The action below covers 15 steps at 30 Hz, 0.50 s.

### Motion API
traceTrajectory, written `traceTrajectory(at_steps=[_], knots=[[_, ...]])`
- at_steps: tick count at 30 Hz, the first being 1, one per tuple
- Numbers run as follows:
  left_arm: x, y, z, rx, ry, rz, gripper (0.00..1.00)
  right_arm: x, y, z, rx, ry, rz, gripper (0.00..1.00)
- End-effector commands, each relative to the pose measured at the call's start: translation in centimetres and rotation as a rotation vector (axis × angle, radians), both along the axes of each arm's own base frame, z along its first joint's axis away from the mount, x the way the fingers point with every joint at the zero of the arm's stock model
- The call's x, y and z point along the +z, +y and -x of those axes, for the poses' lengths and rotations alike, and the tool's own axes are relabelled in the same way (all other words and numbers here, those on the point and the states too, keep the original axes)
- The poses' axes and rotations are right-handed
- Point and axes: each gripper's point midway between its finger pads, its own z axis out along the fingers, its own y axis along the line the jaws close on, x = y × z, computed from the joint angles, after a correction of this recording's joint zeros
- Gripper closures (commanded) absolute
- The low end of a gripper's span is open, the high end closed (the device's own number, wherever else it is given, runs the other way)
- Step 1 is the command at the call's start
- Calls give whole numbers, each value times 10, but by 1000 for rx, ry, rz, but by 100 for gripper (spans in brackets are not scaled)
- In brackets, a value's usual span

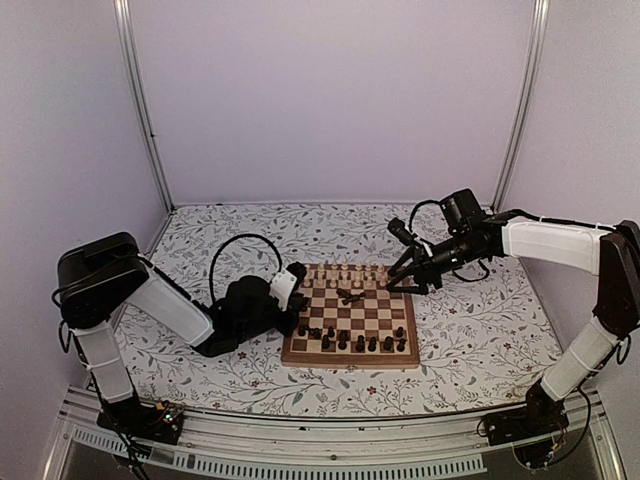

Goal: Set up the chess pieces on the board
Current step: Move the chess piece to the chessboard.

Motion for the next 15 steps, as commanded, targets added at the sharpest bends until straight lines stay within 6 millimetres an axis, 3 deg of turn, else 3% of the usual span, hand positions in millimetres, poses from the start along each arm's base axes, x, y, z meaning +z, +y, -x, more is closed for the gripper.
traceTrajectory(at_steps=[1, 11, 15], knots=[[-1, -6, 5, -16, 3, 2, 82, -6, -1, -1, 4, -1, 1, 41], [20, -9, 5, -8, 13, 16, 72, -4, -1, 0, 7, -3, -3, 41], [21, -16, 3, -30, 130, -2, 65, -4, -1, 1, 9, -2, -5, 41]])
